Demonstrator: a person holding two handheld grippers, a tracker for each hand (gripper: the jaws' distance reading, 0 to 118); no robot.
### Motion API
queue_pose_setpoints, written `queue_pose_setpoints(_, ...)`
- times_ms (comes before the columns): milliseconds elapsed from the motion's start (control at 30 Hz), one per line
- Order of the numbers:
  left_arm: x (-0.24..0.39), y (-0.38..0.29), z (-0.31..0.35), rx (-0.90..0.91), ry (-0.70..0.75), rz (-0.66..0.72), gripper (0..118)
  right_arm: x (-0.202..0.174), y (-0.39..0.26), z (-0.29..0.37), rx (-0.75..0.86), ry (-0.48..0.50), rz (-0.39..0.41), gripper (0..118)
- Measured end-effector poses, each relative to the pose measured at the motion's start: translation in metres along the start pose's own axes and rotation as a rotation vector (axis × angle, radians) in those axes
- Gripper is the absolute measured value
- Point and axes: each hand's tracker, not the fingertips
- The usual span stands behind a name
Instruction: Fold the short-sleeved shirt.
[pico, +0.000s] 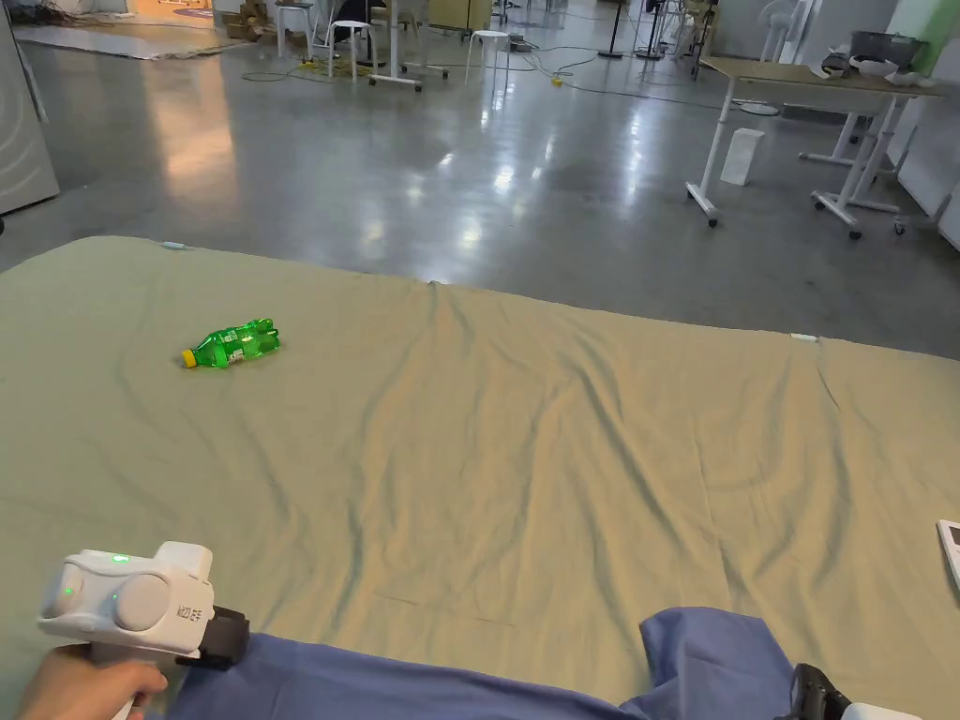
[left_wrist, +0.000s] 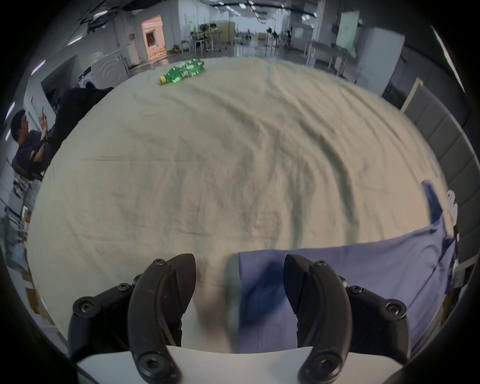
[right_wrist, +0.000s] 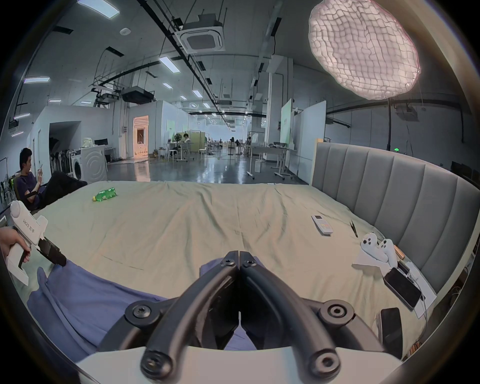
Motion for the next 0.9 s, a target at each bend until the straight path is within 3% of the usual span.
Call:
queue_pose_setpoints(200,0.018,-0.003,-0.001,0.015,0.049,-0.040,61,0.010,-0.012,-0.007,-0.063,-0.026,-0.026,0)
queue_pose_setpoints(233,0.021,-0.004,0.000,0.028,0.041,-0.064,54,0.011,-0.013,-0.010,-0.075,-0.025,-0.034,0)
queue_pose_setpoints(333,0.026,-0.002,-0.001,0.034,0.014,-0.107,13,0.018,-0.015,-0.020,-0.113,-0.021,-0.036,0)
queue_pose_setpoints(367,0.027,-0.001,0.000,0.031,-0.004,-0.112,6,0.021,-0.013,-0.026,-0.136,-0.018,-0.029,0)
queue_pose_setpoints(500,0.031,-0.005,0.011,0.057,-0.007,-0.106,3,0.039,-0.005,-0.064,-0.287,0.007,-0.017,3)
queue_pose_setpoints(567,0.027,-0.011,0.016,0.089,-0.016,-0.071,3,0.051,-0.007,-0.094,-0.442,0.066,-0.051,31)
queue_pose_setpoints(633,0.027,-0.016,0.024,0.122,-0.014,-0.058,3,0.063,-0.011,-0.127,-0.574,0.104,-0.013,61)
queue_pose_setpoints(767,0.013,-0.014,0.027,0.166,-0.018,-0.040,3,0.066,-0.023,-0.171,-0.690,0.143,0.080,69)
queue_pose_setpoints(900,0.014,-0.023,0.038,0.192,-0.008,-0.027,3,0.067,-0.035,-0.207,-0.696,0.125,0.073,74)
